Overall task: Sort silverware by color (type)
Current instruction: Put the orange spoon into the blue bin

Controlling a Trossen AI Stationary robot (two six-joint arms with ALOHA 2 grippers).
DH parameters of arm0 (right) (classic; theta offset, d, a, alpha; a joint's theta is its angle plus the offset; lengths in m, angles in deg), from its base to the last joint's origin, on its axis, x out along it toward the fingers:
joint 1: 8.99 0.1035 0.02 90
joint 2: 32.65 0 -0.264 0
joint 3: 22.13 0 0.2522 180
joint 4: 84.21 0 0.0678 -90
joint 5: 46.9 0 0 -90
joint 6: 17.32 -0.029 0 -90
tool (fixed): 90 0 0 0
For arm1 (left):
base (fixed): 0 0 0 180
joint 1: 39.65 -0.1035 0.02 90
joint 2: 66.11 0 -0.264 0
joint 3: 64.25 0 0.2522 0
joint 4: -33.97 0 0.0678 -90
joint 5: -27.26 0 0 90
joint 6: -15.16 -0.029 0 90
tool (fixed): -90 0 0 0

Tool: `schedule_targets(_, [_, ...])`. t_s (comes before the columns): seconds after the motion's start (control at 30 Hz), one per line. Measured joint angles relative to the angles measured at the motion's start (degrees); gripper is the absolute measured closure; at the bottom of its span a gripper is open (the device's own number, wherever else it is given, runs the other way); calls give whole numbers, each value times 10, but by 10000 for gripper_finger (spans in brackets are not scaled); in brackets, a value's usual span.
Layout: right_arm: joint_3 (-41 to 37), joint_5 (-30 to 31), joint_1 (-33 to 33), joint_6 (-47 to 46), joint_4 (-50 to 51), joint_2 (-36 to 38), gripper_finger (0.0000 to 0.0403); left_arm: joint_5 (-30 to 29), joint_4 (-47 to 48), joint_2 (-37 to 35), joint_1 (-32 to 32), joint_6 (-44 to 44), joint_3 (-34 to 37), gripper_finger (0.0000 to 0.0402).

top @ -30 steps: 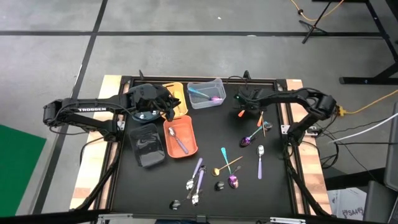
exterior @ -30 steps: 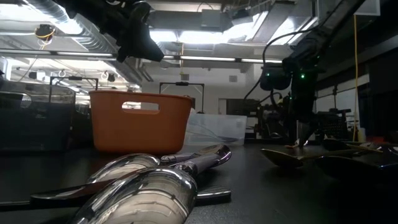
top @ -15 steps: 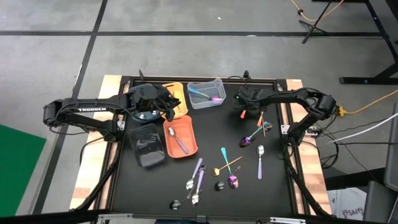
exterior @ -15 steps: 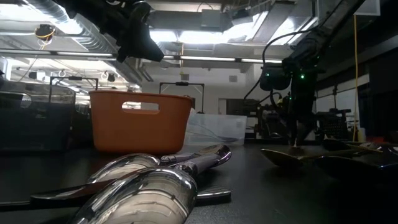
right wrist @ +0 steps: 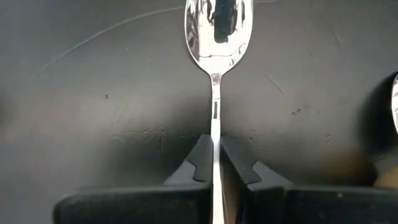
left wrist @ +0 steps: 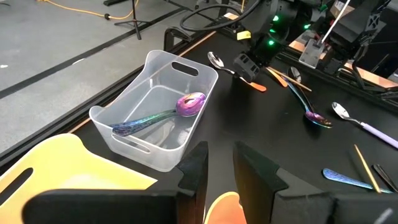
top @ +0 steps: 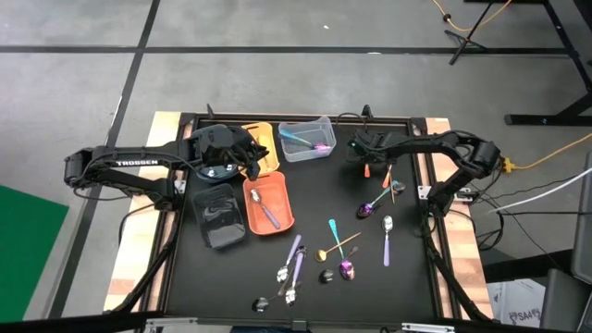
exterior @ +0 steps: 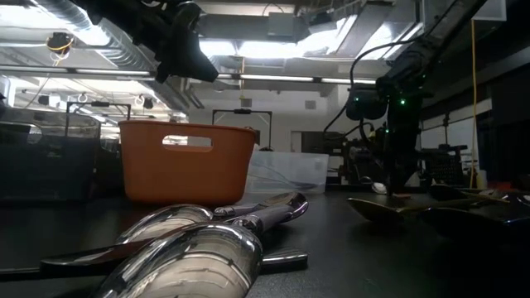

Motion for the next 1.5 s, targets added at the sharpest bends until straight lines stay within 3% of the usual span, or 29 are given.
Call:
schedule_targets(0.9, [21,-15,0,209,6,18,403,0,0,0,0,0,0,333])
schedule_targets(1.2, [110,-5,0,293,84,18,403,0,0,0,0,0,0,333])
schedule_targets(1.5, [261,46,4,397,231,19,403,0,0,0,0,0,0,333])
